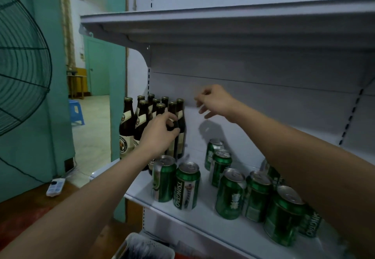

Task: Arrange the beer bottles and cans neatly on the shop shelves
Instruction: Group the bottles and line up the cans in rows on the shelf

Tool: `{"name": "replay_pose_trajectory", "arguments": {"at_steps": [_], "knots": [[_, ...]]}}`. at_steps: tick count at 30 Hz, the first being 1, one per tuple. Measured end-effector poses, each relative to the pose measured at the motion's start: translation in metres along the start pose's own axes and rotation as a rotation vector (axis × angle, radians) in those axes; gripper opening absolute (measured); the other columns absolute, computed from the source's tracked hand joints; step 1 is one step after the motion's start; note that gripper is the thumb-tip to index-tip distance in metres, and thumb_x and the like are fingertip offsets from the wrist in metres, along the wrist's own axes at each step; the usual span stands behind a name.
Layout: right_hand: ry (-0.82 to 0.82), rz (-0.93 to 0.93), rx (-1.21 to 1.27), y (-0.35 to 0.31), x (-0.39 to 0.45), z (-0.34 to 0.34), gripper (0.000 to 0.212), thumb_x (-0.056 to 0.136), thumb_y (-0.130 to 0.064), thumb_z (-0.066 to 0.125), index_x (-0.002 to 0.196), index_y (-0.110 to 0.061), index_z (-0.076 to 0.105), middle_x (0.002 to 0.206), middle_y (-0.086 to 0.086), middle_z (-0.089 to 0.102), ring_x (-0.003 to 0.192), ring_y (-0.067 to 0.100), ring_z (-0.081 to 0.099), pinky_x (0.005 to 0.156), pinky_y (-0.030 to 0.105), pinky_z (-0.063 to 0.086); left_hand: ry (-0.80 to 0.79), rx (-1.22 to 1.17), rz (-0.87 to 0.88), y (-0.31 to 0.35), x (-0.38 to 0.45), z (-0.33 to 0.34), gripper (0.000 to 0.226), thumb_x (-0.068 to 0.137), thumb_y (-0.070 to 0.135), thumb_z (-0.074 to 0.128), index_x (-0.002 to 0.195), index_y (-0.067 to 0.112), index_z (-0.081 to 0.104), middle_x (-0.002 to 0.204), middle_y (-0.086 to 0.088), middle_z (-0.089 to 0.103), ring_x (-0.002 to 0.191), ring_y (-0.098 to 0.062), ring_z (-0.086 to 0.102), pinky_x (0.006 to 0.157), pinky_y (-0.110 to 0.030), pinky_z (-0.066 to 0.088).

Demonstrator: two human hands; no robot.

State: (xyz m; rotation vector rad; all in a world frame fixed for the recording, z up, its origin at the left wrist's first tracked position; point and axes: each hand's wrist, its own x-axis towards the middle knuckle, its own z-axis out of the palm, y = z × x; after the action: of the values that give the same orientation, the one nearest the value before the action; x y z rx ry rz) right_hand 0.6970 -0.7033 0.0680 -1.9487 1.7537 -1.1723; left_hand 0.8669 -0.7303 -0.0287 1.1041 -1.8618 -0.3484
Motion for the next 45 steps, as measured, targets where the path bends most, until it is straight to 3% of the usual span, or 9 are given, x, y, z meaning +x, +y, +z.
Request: {"name": "replay_pose_trajectory", "arguments": {"at_steps": [4,14,17,21,28,36,40,42,45], "knots": [[-0.011,0.043,-0.001,0.014,-0.023,-0.030,0.018,0.100,-0.015,0.050,0.096,-0.005,0.064,0.085,0.008,0.068,0.067,0.018,0.063,0.055,0.028,0.053,-0.110,0.023,0.014,0.025,-0.003,0.008,0.025,0.092,0.028,0.064,0.116,0.020,0.061,0.100,0.003,0.063,0.089,-0.016,0.061,0.082,-0.039,0.054],[0.050,0.061,-0.193,0.052,-0.090,-0.092,0.020,0.098,-0.018,0.051,0.094,-0.004,0.065,0.082,0.009,0.069,0.065,0.023,0.062,0.059,0.037,0.054,-0.211,0.143,0.109,0.109,-0.022,0.044,0.019,0.090,0.045,0.058,0.098,0.030,0.067,0.090,0.011,0.066,0.078,-0.011,0.062,0.075,-0.034,0.055],[0.059,0.049,-0.254,0.065,-0.115,-0.107,0.020,0.099,-0.020,0.051,0.090,-0.008,0.065,0.079,0.007,0.070,0.062,0.022,0.061,0.054,0.033,0.050,-0.265,0.135,0.158,0.134,-0.033,0.060,0.019,0.090,0.044,0.056,0.096,0.030,0.068,0.091,0.011,0.068,0.074,-0.011,0.063,0.071,-0.031,0.053],[0.089,0.068,-0.294,0.085,-0.151,-0.125,0.023,0.100,-0.028,0.052,0.081,-0.020,0.062,0.077,0.000,0.070,0.063,0.020,0.064,0.055,0.028,0.045,-0.344,0.135,0.219,0.164,-0.053,0.087,0.019,0.089,0.046,0.056,0.097,0.034,0.068,0.096,0.011,0.068,0.084,-0.013,0.062,0.078,-0.034,0.053],[0.164,0.168,-0.261,0.115,-0.216,-0.176,0.023,0.100,-0.026,0.054,0.082,-0.017,0.065,0.079,0.003,0.071,0.064,0.023,0.065,0.055,0.032,0.053,-0.477,0.004,0.333,0.215,-0.089,0.125,0.014,0.089,0.042,0.058,0.094,0.034,0.068,0.096,0.010,0.068,0.086,-0.014,0.063,0.082,-0.040,0.055],[0.229,0.325,-0.253,0.136,-0.284,-0.233,0.020,0.101,-0.021,0.053,0.099,-0.005,0.066,0.089,0.011,0.070,0.068,0.023,0.066,0.054,0.029,0.056,-0.626,-0.007,0.472,0.265,-0.128,0.168,0.022,0.087,0.044,0.065,0.100,0.028,0.067,0.093,0.008,0.066,0.083,-0.011,0.061,0.080,-0.038,0.055],[0.168,0.411,-0.149,0.150,-0.317,-0.230,0.015,0.098,-0.017,0.058,0.102,-0.003,0.064,0.093,0.017,0.070,0.066,0.023,0.068,0.056,0.033,0.060,-0.730,0.097,0.559,0.272,-0.148,0.184,0.041,0.082,0.051,0.068,0.114,0.025,0.064,0.107,0.011,0.061,0.094,-0.011,0.059,0.080,-0.034,0.053],[0.094,0.454,-0.105,0.159,-0.331,-0.217,0.012,0.096,-0.014,0.062,0.103,-0.004,0.063,0.088,0.016,0.070,0.063,0.021,0.069,0.054,0.030,0.058,-0.754,0.129,0.577,0.272,-0.155,0.189,0.046,0.080,0.050,0.072,0.118,0.025,0.061,0.104,0.012,0.052,0.095,-0.011,0.054,0.073,-0.029,0.047],[-0.007,0.483,-0.075,0.174,-0.346,-0.189,0.014,0.092,-0.012,0.067,0.103,-0.005,0.062,0.085,0.016,0.074,0.071,0.028,0.073,0.066,0.041,0.063,-0.758,0.114,0.578,0.269,-0.162,0.193,0.034,0.076,0.041,0.078,0.101,0.022,0.063,0.098,0.005,0.061,0.094,-0.018,0.060,0.069,-0.030,0.050]]}}
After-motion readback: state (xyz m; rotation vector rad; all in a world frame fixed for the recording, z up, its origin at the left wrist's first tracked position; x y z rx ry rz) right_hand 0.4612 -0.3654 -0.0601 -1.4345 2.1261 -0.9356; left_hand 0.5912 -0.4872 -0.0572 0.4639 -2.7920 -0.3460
